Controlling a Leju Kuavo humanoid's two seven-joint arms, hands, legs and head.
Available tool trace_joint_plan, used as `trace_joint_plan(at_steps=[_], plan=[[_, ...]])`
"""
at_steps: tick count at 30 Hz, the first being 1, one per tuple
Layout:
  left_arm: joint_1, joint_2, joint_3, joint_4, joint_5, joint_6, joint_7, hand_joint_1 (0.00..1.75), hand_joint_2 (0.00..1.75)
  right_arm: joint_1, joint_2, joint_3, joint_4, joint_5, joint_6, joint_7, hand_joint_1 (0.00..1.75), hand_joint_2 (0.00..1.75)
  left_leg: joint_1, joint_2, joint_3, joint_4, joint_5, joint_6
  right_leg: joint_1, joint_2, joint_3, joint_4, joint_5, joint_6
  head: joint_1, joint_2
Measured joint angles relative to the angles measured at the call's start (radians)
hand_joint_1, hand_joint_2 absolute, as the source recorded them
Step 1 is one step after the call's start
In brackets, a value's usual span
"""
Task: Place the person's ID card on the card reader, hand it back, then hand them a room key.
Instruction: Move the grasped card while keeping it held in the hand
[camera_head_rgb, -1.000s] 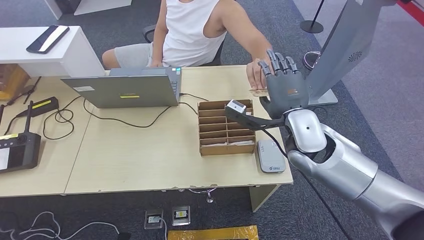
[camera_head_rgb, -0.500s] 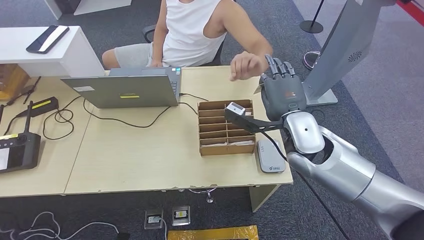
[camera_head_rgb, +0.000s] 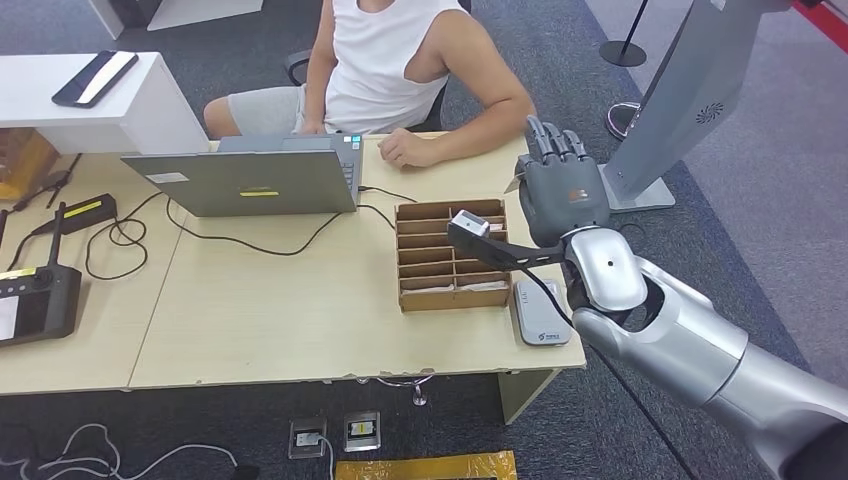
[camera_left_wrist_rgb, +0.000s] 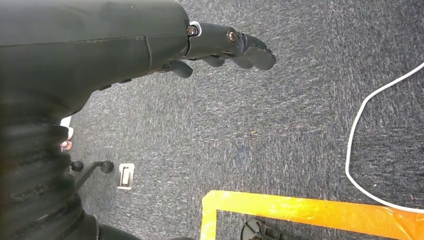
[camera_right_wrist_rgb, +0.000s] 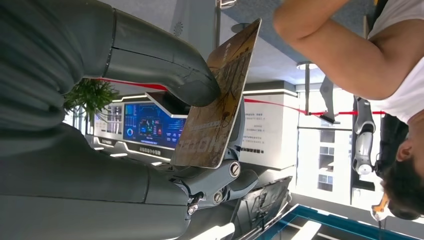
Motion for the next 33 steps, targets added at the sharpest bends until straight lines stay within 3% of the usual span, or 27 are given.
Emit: trace_joint_plan(at_steps=[12, 24, 33], plan=[[0.001, 0.000, -0.001, 0.000, 0.000, 0.002, 0.000, 0.00, 1.75, 0.035, -0.009, -0.004, 0.008, -0.053, -0.013, -0.004, 1.75, 1.75, 0.000, 0.000, 0.000, 0.000, 0.000, 0.000, 0.000, 0.000, 0.000, 0.000, 0.000, 0.000, 0.000, 0.000], [0.005, -0.002, -0.001, 0.000, 0.000, 0.006, 0.000, 0.00, 1.75, 0.215, -0.085, -0.084, 0.071, -0.225, -0.244, -0.024, 1.75, 1.75, 0.000, 0.001, 0.001, 0.000, -0.001, -0.001, 0.000, 0.001, 0.000, -0.001, 0.000, 0.000, 0.000, 0.000], [0.007, -0.002, -0.001, 0.000, 0.000, 0.006, 0.000, 0.00, 1.75, 0.344, -0.142, -0.159, 0.094, -0.254, -0.292, -0.017, 1.75, 1.75, 0.000, 0.002, 0.001, 0.000, -0.002, -0.001, 0.000, 0.002, 0.000, -0.001, 0.000, 0.000, 0.000, 0.000]])
